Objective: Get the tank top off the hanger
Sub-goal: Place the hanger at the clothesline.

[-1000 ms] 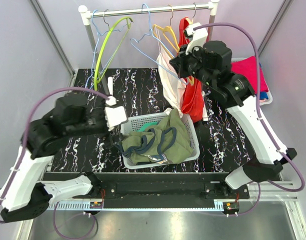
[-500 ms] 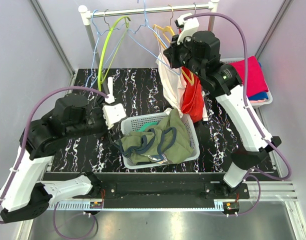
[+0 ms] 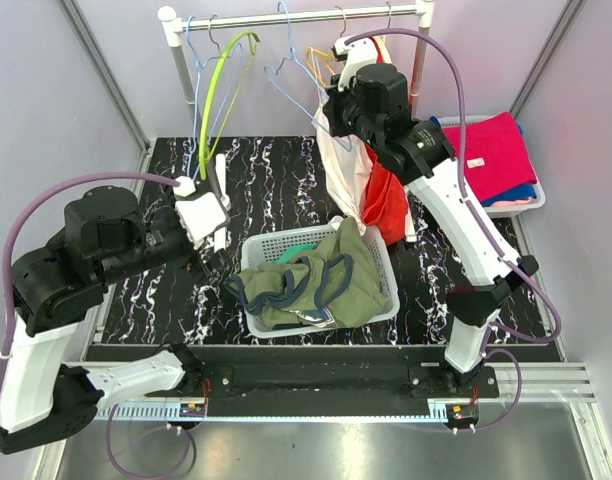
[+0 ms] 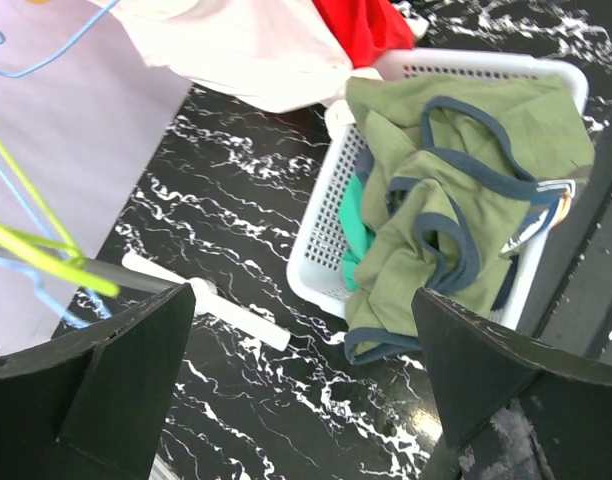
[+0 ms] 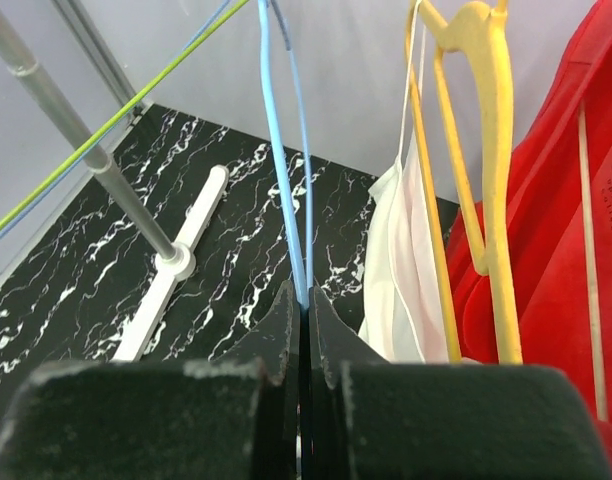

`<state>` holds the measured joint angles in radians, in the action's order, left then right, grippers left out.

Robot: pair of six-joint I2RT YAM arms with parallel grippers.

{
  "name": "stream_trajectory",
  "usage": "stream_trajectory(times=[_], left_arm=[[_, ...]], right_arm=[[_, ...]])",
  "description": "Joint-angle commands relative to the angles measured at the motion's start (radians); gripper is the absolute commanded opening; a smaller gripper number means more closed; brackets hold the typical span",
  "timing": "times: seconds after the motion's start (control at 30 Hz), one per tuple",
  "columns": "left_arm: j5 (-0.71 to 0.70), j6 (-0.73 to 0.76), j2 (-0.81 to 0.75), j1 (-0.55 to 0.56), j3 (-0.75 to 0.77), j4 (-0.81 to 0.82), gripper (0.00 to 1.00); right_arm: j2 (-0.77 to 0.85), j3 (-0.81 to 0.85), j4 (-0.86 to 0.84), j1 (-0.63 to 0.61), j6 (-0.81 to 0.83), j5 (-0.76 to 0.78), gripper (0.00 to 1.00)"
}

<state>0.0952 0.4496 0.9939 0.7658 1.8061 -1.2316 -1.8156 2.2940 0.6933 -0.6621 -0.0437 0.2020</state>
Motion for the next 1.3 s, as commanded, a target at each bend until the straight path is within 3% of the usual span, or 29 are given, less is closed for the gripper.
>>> stream_trajectory(times=[0.0, 0.33, 0.43, 0.47, 0.7, 0.83, 1.03, 1.27], left_arm=[[-0.08, -0.029, 0.014, 0.003, 0.042, 0.079, 0.99], [-0.158, -0.038, 0.054, 0.003, -0.005, 0.121, 0.99], [-0.166, -0.038, 0.049, 0.003, -0.005, 0.123, 0.99], [-0.167, -0.037, 0.048, 0.003, -0.005, 0.124, 0.99], [-0.183, -0.031, 0.038, 0.003, -0.011, 0.126, 0.99], [-0.187, -0.028, 0.035, 0.003, -0.014, 0.129, 0.99], [-0.178, -0.028, 0.037, 0.003, -0.01, 0.129, 0.99], [-0.178, -0.025, 0.023, 0.003, -0.025, 0.129, 0.99]], right_arm=[[-0.03, 0.073, -0.028, -0.03, -0.019, 0.1, 0.0], [-0.119, 0.127, -0.051, -0.145, -0.004, 0.206, 0.0], [-0.122, 0.117, -0.052, -0.152, -0.019, 0.22, 0.21], [-0.12, 0.113, -0.052, -0.154, -0.022, 0.218, 0.36], [-0.044, 0.059, -0.06, -0.165, -0.004, 0.162, 0.74], [0.048, 0.05, -0.052, -0.162, 0.037, 0.22, 0.6], [0.128, 0.018, -0.054, -0.124, 0.113, 0.295, 0.65], [0.159, -0.08, -0.055, -0.018, 0.085, 0.231, 0.69]])
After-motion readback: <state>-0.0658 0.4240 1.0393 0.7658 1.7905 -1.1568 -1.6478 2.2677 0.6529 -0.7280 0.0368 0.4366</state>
